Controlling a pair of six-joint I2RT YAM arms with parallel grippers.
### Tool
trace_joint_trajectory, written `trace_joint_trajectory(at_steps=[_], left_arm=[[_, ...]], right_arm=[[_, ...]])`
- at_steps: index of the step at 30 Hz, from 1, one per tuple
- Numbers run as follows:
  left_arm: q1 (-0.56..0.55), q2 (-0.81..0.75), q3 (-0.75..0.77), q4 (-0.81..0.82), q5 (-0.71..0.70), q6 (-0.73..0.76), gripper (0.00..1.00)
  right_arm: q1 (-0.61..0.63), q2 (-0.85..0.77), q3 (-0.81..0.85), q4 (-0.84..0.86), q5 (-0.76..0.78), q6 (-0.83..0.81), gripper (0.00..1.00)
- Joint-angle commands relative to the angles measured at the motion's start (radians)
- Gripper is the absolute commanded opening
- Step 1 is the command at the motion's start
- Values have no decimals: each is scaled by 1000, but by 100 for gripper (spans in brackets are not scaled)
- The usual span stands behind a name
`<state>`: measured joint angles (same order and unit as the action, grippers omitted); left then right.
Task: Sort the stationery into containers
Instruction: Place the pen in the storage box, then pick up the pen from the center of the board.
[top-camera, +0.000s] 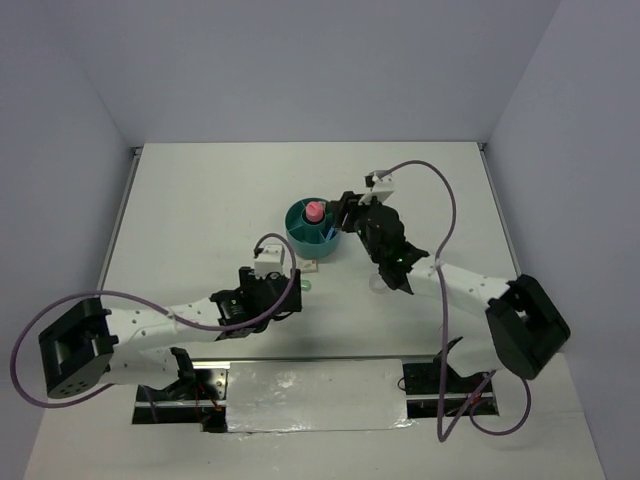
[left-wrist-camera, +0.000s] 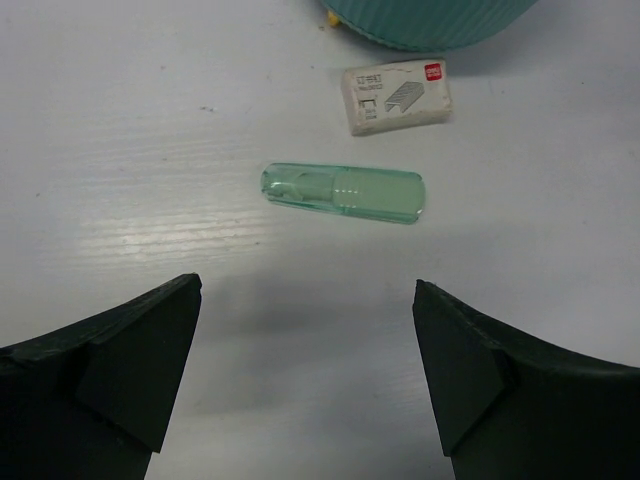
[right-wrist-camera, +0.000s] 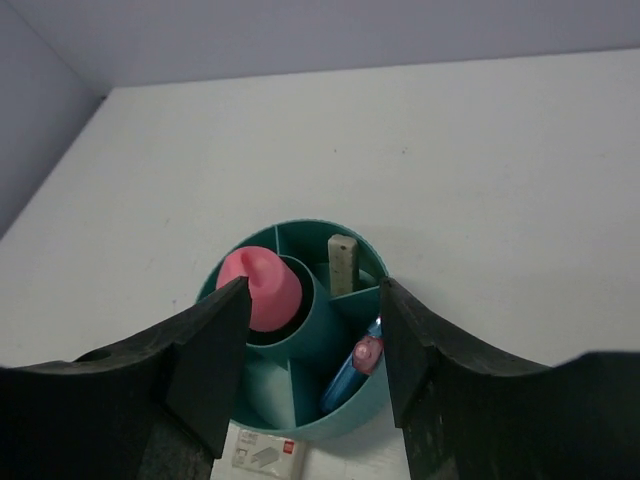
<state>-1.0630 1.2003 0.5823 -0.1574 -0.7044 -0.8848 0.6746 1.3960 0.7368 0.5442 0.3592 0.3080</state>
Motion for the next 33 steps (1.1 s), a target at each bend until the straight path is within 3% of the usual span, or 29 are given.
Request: trace_joint_trajectory(at_steps=[1, 4, 7, 10, 13, 16, 19, 24, 33], left_arm=[[5, 88, 105, 22, 35, 46, 99], [15, 172, 186, -54, 16, 20, 99], [29, 254, 293, -239, -30, -156, 99], [31, 346, 423, -488, -98, -461, 99], [29, 467, 588, -782, -104, -885, 96], [29, 640, 755, -1023, -41, -1109, 85], [26, 692, 818, -1044, -17, -1163, 83], [28, 682, 735, -949, 8, -1211, 80], [29, 700, 697, -838, -43, -1224, 76]], right_arm=[[10, -164, -43, -5, 26, 42, 62], [13, -266, -73, -113, -6, 46, 67], [11, -362, -102, -228, -32, 40, 73], [8, -460, -140, -322, -14, 69, 79], [8, -557, -171, -414, 20, 101, 83], [6, -646, -181, -483, 27, 120, 84], [8, -713, -178, -527, 11, 117, 85], [8, -790, -168, -595, -9, 111, 85], [8, -853, -212, -570, -103, 135, 85]])
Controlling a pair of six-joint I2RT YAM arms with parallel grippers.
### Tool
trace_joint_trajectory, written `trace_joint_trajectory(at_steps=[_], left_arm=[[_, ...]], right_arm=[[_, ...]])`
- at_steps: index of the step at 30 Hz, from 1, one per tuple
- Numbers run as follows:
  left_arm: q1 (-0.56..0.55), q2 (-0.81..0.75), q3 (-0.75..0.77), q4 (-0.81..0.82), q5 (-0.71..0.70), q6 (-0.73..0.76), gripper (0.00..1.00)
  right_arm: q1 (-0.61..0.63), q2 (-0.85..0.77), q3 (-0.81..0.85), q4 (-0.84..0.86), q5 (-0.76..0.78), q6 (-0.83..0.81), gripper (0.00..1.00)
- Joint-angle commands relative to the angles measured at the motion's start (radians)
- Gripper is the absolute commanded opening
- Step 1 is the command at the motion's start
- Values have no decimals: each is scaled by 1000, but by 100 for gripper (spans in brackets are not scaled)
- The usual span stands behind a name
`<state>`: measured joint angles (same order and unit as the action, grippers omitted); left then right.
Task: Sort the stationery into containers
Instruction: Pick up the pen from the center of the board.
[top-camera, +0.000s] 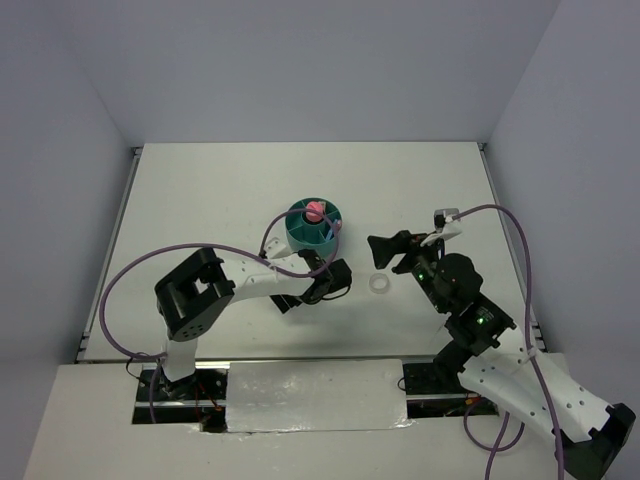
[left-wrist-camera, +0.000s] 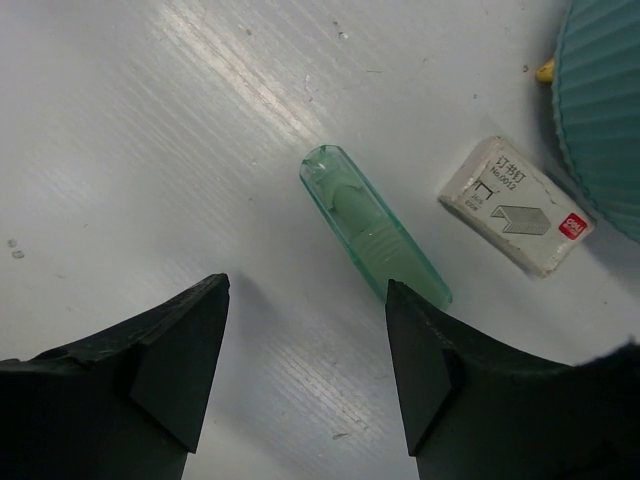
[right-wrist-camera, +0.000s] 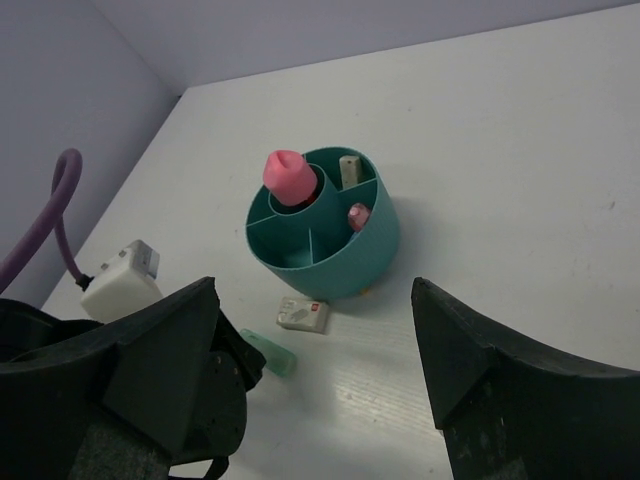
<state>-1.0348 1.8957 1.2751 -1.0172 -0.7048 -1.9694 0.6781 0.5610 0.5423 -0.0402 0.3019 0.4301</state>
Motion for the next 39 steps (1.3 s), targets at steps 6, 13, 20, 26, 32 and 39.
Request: trace_joint_trajectory(at_steps=[6, 13, 20, 26, 32, 39], left_arm=[[1, 28, 40, 22, -61, -125, 76], [4, 80, 67, 2, -59, -140, 76], [4, 118, 83, -18, -56, -180, 75], [5, 120, 53, -4, -39, -178, 68], [4, 53, -101, 123, -7, -89, 48], [-68, -165, -490, 423, 57, 18, 2]], right_arm=[[5, 7, -22, 19, -69, 10, 85], [3, 19, -30, 33, -86, 12, 85], [5, 8, -31, 25, -86, -1, 85], [5, 19, -27, 28, -101, -1, 85], [5, 5, -28, 26, -121, 7, 85], [3, -12, -51, 40, -217, 15, 85]])
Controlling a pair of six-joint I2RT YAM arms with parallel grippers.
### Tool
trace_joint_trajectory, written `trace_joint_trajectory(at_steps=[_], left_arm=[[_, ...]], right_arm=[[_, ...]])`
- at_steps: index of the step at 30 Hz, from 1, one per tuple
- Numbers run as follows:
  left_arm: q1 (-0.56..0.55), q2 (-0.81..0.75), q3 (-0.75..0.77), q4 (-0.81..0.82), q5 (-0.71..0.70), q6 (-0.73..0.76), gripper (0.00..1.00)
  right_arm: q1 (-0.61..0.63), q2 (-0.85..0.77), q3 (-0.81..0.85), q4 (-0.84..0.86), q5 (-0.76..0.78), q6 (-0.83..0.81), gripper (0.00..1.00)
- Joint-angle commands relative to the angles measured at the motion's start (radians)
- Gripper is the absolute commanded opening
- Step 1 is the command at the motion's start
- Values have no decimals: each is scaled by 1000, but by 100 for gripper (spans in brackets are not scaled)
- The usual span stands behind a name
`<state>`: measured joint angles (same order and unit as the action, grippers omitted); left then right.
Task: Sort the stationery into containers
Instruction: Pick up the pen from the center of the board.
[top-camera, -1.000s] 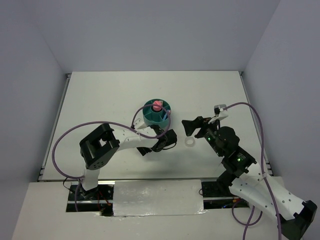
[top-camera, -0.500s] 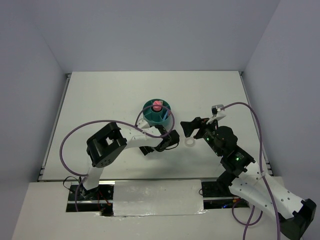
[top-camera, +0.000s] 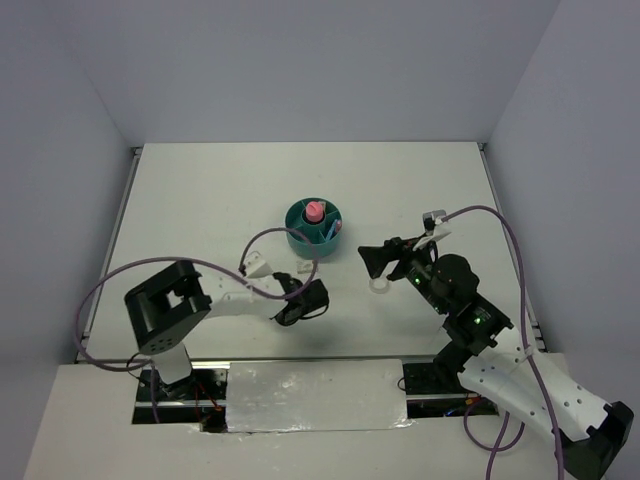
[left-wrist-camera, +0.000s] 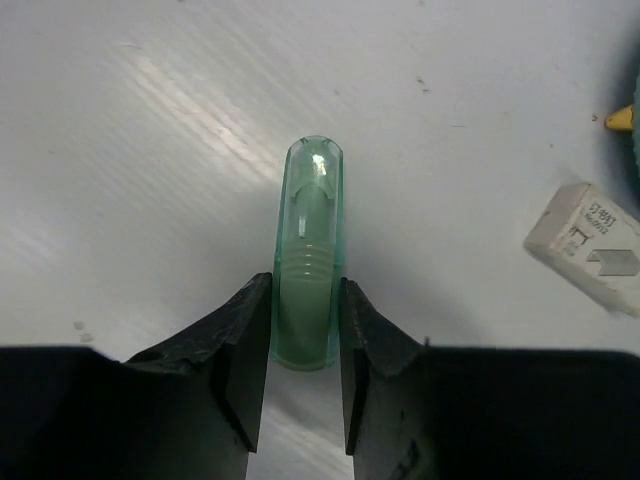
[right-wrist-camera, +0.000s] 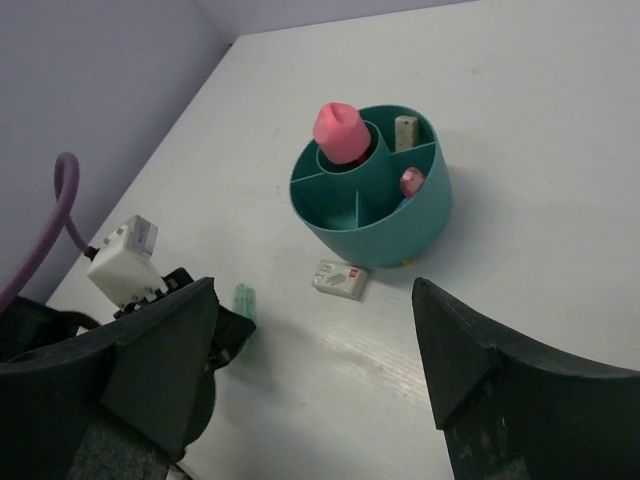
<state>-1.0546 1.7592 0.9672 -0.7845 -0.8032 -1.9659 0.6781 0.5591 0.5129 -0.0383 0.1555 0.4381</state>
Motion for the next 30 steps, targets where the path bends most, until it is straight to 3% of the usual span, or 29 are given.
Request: trace_joint_trajectory(at_steps=[1, 2, 3, 4, 8, 9, 10, 17, 20, 23, 30], left_arm=[[-68, -64, -224, 229, 125, 34, 0], [-90, -137, -299, 266, 102, 56, 0], [-113, -176, -330, 299, 75, 77, 0], [-164, -247, -358, 356, 2, 125, 0], [-231, -381, -507, 646, -92, 440, 0], [-252, -407, -534, 719, -103, 587, 0], [-261, -452, -564, 895, -111, 664, 0], [-300, -653, -842, 1489, -35, 1126, 0], [-305, -722, -903, 1620, 19, 1220, 0], [-306, -765, -924, 1671, 58, 1291, 0], [-308, -779, -938, 1728, 102, 1345, 0]], right_arm=[[3, -4, -43, 70, -85, 17, 85], [3, 19, -54, 86, -94, 43, 86], [5, 36, -65, 109, -93, 66, 97], [5, 54, -80, 109, -70, 101, 99], [32, 175, -123, 226, -65, 214, 100], [50, 200, -128, 251, -73, 238, 100], [102, 229, -117, 264, -59, 247, 100], [333, 548, 25, 256, 116, 333, 98], [363, 619, 32, 311, 124, 376, 91], [385, 671, 33, 380, 108, 390, 77], [410, 766, 87, 426, 61, 389, 70]])
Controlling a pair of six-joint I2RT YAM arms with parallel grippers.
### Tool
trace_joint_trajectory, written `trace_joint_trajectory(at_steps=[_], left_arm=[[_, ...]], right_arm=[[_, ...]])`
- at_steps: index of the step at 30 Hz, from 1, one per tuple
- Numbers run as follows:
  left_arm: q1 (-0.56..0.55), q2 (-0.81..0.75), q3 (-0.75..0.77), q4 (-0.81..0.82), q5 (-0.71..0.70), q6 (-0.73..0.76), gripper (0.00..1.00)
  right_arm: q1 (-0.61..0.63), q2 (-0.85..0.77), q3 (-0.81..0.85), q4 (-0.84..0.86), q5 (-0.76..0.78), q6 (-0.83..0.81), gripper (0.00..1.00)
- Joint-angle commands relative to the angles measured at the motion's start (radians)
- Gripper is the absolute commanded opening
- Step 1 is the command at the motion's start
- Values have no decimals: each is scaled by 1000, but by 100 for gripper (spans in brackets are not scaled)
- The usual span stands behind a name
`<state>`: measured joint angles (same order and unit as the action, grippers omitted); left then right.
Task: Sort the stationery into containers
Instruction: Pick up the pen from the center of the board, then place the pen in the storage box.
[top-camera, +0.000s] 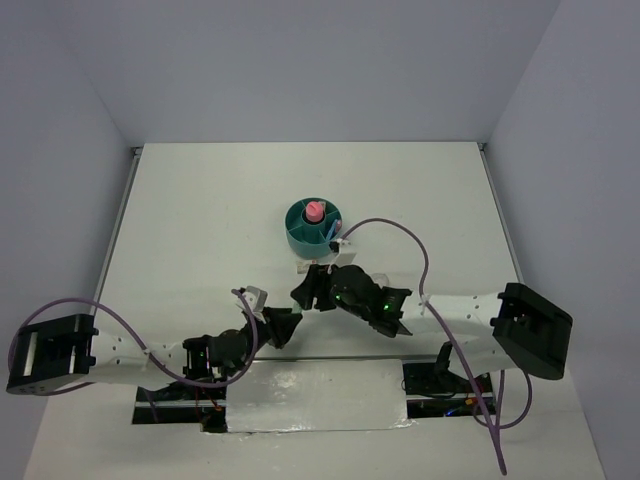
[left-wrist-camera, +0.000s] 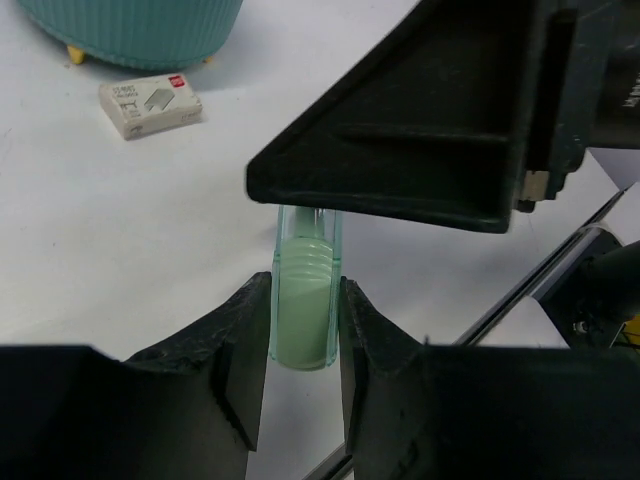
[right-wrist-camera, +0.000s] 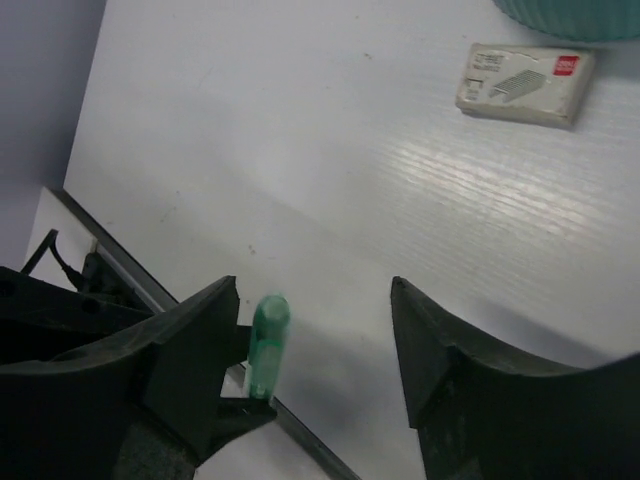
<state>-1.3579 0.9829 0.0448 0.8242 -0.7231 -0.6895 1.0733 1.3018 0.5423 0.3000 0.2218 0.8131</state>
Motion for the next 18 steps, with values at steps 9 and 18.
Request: trace_joint_trajectory(at_steps=[9, 18], left_arm=[[-4, -27, -10, 84, -16, 61, 9], [-3, -243, 97, -420, -113, -83, 99]], right_arm=[[14, 41, 25, 154, -58, 44, 0], [-55, -76, 159, -4, 247, -288, 0]])
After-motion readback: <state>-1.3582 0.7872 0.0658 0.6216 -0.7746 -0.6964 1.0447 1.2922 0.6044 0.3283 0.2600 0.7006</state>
